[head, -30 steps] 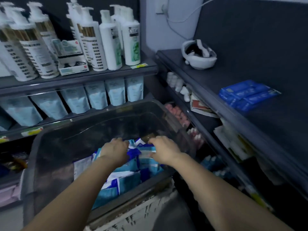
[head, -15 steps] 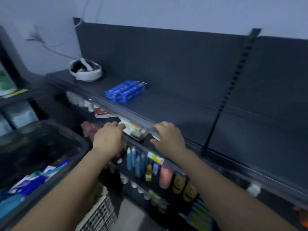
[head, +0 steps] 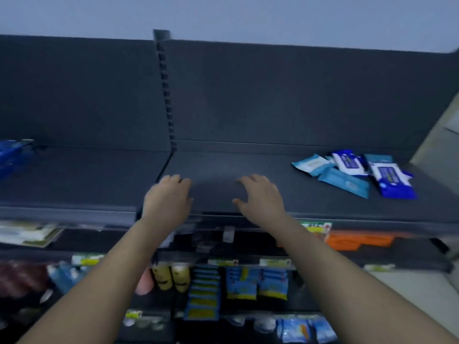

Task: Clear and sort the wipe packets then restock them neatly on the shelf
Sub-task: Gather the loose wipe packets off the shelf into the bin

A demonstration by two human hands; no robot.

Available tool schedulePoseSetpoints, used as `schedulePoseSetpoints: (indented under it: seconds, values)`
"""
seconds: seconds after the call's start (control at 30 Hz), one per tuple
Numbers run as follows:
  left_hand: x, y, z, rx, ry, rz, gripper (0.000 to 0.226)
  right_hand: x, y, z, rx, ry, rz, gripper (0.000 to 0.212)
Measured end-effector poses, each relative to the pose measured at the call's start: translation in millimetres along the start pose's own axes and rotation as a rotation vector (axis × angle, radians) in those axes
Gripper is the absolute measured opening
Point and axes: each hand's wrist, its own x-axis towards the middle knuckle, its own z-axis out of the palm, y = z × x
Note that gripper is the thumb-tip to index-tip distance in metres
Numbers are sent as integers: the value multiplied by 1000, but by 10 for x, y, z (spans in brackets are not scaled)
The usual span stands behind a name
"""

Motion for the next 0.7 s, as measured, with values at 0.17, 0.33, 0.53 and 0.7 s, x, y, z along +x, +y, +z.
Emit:
schedulePoseSetpoints:
  seconds: [0.17,0.33,0.53,0.7]
  values:
    - [488,768,212,-63,-3,168,32,-129,785,-229,-74,14,185,48]
    - [976,1508,453,-126,-24,285,36,-184,1497,-391,-110,21,340,48]
    - [1495,2384,718,-176,-112,411,40,-150,2336,-522,-163,-16,531,50]
    - [1994,2929,985,-200,-198,448,44,10,2901,-552,-124,-36,610,54]
